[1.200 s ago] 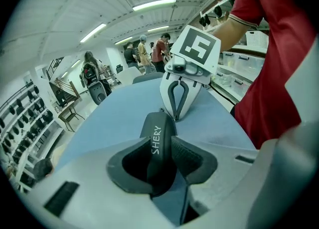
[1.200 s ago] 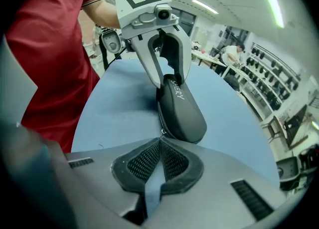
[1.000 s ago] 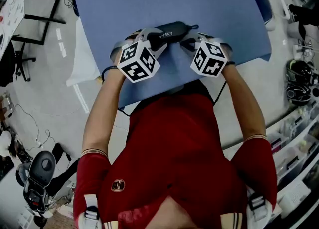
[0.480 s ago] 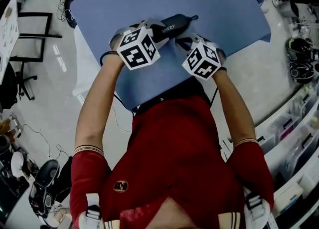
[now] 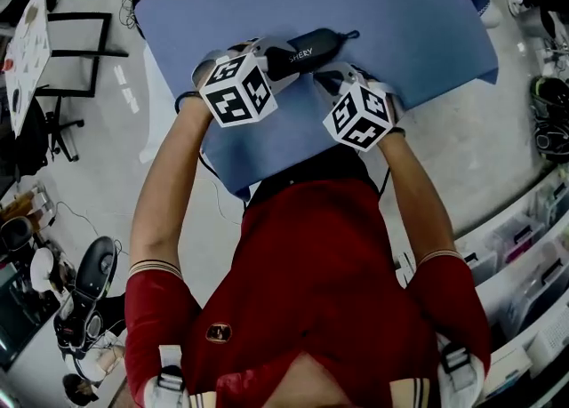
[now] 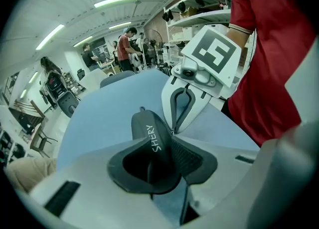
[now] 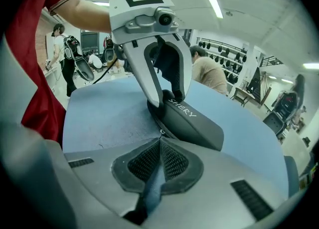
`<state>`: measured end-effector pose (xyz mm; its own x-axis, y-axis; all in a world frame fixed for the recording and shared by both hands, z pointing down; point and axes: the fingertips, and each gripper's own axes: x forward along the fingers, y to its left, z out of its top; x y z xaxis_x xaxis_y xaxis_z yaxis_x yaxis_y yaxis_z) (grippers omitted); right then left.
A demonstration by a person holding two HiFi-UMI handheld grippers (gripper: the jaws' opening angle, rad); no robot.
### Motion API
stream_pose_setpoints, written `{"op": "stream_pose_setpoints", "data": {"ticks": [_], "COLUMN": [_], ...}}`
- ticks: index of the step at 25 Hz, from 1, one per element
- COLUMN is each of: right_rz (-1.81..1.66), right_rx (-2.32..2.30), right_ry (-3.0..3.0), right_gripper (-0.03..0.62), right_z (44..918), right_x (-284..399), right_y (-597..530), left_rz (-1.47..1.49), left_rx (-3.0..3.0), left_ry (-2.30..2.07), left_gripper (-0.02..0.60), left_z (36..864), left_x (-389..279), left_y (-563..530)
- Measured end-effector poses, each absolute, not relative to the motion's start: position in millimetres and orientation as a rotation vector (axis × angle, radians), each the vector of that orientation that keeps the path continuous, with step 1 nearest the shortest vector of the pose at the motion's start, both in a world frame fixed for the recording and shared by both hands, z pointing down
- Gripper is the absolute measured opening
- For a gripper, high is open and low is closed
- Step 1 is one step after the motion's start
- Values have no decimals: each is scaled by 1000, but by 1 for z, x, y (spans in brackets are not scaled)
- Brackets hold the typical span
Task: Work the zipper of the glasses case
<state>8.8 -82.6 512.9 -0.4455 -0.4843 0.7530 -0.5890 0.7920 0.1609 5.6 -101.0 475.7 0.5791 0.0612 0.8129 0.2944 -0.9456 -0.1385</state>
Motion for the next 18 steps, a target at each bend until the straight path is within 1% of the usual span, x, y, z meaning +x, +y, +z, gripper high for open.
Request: {"op": "stream_pose_setpoints", "data": {"ticks": [8,15,18], "right_rz": [100,79,98], "right_rx": [713,779,840], "right_ry": [-2126,-2010,-1942], "right_gripper": [0,0,0], "right_z": [511,513,514], "right_x": [9,-13,-13], "right_y": [-88,-101,-101], "left_rz": [-1367,-1260,-1207], "left_rx": [-2530,-2536,-2543], "left_ry": [-359,-534,-618], "left_gripper": [121,122,123], "left_z": [472,472,470], "left_x": [0,-27,-28], "left_y": [-105,-115,-113]}}
